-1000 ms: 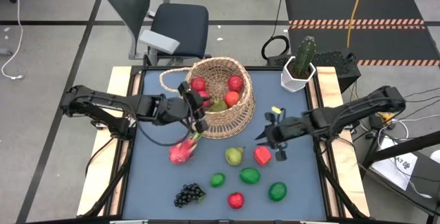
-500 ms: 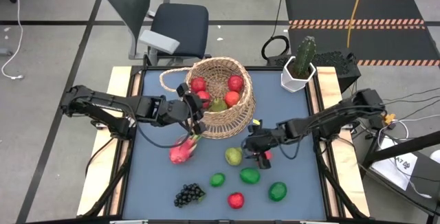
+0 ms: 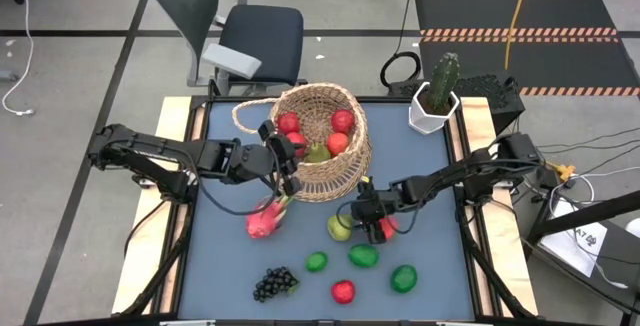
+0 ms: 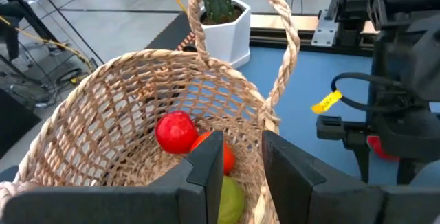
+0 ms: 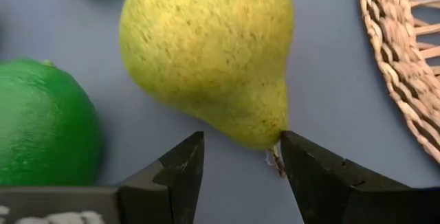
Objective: Build produce basket
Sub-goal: Put the pear into the basket
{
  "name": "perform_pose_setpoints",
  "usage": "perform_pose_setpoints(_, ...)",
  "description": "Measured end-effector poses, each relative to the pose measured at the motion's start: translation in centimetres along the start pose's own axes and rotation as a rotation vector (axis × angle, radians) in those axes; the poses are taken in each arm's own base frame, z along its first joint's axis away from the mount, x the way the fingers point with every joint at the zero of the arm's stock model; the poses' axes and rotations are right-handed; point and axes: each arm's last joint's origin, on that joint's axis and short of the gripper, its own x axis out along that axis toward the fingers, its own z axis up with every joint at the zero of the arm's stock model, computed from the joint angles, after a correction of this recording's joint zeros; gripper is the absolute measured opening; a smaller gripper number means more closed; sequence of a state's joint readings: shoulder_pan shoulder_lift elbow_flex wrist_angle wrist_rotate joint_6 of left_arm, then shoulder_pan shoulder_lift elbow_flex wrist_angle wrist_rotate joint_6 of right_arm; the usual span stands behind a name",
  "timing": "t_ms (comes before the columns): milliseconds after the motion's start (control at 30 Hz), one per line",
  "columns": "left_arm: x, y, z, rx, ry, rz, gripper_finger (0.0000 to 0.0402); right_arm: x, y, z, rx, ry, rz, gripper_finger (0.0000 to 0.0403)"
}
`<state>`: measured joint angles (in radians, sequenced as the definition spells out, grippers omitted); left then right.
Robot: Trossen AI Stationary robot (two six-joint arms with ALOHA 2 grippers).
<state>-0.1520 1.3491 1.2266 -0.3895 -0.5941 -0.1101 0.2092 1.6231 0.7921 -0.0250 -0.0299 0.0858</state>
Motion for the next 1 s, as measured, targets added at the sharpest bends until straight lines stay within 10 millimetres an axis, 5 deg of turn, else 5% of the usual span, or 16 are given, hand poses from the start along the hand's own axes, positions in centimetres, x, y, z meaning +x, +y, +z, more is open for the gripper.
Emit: perform_pose_setpoints(1000, 0.0, 0.0, 0.0, 0.005, 0.003, -0.001, 0.0102, 1.7, 0.1, -0.5, -0.122, 0.015, 0.053, 0.0149)
